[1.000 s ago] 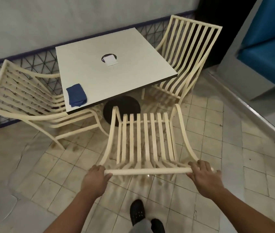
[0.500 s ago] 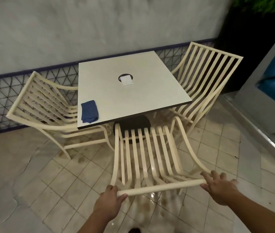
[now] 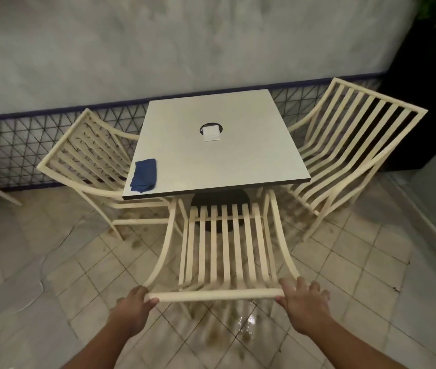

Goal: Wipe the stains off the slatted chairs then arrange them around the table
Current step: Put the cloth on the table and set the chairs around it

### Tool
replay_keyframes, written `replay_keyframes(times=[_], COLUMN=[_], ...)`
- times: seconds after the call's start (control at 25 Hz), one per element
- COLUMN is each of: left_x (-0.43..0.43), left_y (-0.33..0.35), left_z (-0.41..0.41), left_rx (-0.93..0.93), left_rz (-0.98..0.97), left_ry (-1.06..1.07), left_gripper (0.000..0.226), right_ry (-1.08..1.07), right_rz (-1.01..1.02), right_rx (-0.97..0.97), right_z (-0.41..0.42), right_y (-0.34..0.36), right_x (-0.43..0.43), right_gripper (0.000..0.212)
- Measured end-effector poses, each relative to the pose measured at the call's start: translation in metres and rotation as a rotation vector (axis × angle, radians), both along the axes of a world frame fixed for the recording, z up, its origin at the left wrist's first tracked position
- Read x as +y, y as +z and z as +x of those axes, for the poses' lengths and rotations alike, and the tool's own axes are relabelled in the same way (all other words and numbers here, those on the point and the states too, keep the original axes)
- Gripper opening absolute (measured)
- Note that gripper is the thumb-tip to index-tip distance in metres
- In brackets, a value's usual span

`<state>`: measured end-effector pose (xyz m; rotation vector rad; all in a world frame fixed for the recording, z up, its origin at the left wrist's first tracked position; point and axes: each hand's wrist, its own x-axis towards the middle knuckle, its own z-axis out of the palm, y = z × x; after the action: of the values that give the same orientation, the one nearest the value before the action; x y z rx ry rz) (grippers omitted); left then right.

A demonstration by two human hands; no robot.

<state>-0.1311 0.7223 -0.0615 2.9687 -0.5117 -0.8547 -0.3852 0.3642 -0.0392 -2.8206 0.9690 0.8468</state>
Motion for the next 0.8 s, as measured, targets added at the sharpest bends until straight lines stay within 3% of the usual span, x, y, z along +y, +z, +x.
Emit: replay_keyframes(times=[0.12, 0.28, 0.44, 0.6, 0.72, 0.8], left_x=[0.003, 0.019, 0.010, -0.005, -0.038, -0.074], left_y=[-0.011, -0.040, -0.016, 0.005, 0.035, 0.052], left_z=[0.011, 0.047, 0.044, 0.051, 0.050, 0.042], left_rx=[-0.063, -0.015, -0.014, 0.071, 0.116, 0.166], left_rz=[0.018, 0.016, -0.002, 0.132, 0.241, 0.154], left_ry=[0.007, 0.032, 0.029, -0.026, -0.141, -0.188], left_gripper=[0.046, 0.044, 0.044, 0.052, 0.048, 0.040], right_ry=[0.029, 0.051, 0.048, 0.053, 0.031, -0.046], right_rz=[0.017, 0.020, 0.033, 0.061, 0.193, 0.341], right_rx=[-0.022, -0.025, -0.022, 0.020, 0.021, -0.042], right_z=[0.017, 0.040, 0.046, 0.049, 0.054, 0.057], right_y=[-0.001, 0.001, 0.002, 0.006, 0.017, 0.029], right_x=[-0.003, -0.004, -0.002, -0.005, -0.019, -0.040], right_gripper=[0.058, 0.056, 0.056, 0.056, 0.062, 0.061])
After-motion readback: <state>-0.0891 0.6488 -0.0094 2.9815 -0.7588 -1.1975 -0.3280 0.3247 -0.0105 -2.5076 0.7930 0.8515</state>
